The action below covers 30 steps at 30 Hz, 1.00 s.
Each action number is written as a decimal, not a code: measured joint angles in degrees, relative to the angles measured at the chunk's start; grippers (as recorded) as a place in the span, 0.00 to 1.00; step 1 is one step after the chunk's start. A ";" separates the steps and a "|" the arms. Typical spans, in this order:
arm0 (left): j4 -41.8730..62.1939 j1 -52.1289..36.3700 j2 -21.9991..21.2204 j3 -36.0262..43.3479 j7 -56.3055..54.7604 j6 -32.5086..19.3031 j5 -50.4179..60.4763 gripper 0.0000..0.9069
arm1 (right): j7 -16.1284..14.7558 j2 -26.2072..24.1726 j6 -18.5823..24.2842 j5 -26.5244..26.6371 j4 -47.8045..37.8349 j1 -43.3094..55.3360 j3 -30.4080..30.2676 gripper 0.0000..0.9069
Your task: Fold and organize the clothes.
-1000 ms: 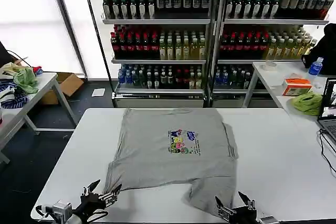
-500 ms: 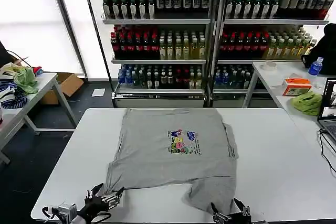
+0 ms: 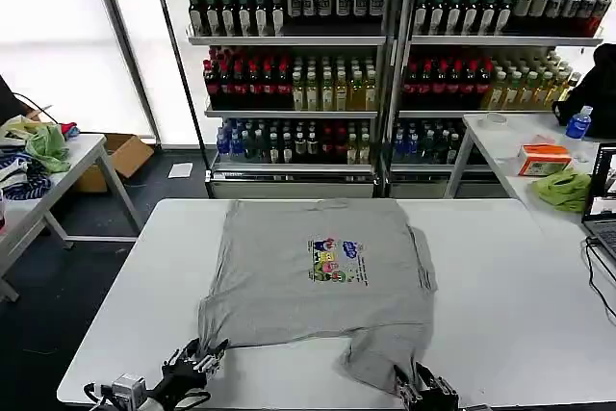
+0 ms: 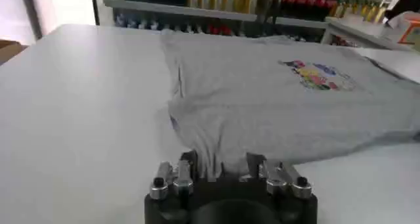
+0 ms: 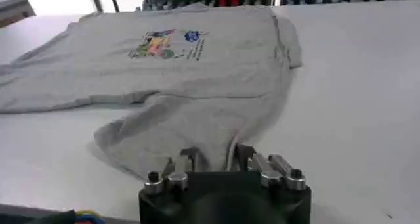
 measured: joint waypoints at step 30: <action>-5.86 6.49 -1.61 -2.86 0.02 1.64 1.39 0.01 | -2.36 -6.99 -1.71 5.09 7.47 -10.57 5.85 0.00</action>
